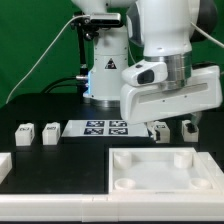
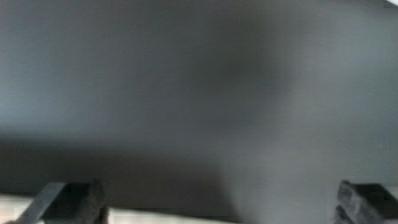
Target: Assemble one leg
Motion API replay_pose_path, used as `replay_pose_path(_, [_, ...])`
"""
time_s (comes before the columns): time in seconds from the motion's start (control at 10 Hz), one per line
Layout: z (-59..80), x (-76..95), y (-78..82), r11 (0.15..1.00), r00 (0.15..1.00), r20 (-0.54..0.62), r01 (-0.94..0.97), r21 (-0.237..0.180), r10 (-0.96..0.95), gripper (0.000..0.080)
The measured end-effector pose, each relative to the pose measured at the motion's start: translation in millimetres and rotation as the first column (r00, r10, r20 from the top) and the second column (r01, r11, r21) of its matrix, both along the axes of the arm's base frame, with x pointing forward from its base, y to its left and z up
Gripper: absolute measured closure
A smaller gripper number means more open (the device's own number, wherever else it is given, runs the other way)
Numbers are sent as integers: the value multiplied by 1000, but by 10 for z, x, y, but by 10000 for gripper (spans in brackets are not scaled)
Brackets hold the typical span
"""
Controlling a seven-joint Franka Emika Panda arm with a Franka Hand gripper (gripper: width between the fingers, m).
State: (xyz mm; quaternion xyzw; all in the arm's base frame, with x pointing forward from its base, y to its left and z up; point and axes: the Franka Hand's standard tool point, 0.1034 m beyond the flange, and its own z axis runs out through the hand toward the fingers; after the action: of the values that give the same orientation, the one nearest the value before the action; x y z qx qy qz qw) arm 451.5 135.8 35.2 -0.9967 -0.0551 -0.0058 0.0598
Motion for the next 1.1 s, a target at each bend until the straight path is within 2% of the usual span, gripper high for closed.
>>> replay_pose_path(0.1, [9,-13,134,996,996,-11,90,5,-90,151])
replay_pose_path(0.2, [5,-21,221,997,997,-10,73,7,-73,151])
replay_pose_path(0.6, [0,-33,235,998,997,-36,63,3,-62,151])
replay_pose_path(0.8, [-51,-183,181,993,960,-253,119,-25,-121,151])
replay_pose_path(0.9, [-82,-290,225,988,906,-394,151,-43,-156,151])
replay_pose_path(1.1, [-73,-352,342,987,795,-588,157,-43,-152,150])
